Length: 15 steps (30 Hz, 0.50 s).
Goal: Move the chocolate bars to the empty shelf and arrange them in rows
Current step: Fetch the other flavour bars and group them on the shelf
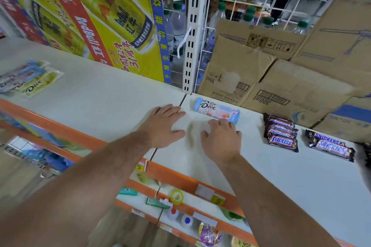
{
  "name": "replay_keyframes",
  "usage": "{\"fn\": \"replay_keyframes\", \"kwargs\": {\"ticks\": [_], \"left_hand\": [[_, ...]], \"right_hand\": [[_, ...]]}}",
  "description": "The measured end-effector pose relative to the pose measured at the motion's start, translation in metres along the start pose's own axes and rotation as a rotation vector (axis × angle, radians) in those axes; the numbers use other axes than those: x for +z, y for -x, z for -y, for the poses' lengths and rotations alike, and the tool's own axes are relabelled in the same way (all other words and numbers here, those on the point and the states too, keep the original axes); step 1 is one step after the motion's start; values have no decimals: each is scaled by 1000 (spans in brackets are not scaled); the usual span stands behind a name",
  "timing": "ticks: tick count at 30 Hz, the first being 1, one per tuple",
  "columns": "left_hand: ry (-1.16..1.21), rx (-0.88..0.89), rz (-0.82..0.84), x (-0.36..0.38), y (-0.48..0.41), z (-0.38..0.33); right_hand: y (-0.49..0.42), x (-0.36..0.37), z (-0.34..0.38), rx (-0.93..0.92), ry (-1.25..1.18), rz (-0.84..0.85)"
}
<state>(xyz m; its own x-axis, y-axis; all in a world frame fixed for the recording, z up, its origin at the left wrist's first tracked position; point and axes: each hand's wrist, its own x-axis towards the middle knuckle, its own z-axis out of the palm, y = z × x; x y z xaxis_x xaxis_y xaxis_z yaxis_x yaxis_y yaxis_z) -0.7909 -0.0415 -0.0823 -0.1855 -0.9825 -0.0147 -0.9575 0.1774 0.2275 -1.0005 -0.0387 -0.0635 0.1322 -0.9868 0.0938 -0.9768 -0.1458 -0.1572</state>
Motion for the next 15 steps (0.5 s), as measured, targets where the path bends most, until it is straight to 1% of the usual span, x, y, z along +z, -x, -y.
{"fn": "replay_keyframes", "kwargs": {"ticks": [3, 5, 7, 10, 15], "left_hand": [[108, -28, 101, -8, -1, 1], [125, -30, 116, -14, 2, 4], [92, -24, 112, -23, 11, 14], [72, -47, 84, -44, 29, 46], [70, -71, -4, -83, 79, 115]], "right_hand": [[11, -9, 12, -31, -9, 70], [15, -16, 21, -35, 1, 132], [18, -23, 35, -33, 12, 179], [22, -31, 71, -39, -23, 193], [30, -30, 158, -114, -52, 206]]}}
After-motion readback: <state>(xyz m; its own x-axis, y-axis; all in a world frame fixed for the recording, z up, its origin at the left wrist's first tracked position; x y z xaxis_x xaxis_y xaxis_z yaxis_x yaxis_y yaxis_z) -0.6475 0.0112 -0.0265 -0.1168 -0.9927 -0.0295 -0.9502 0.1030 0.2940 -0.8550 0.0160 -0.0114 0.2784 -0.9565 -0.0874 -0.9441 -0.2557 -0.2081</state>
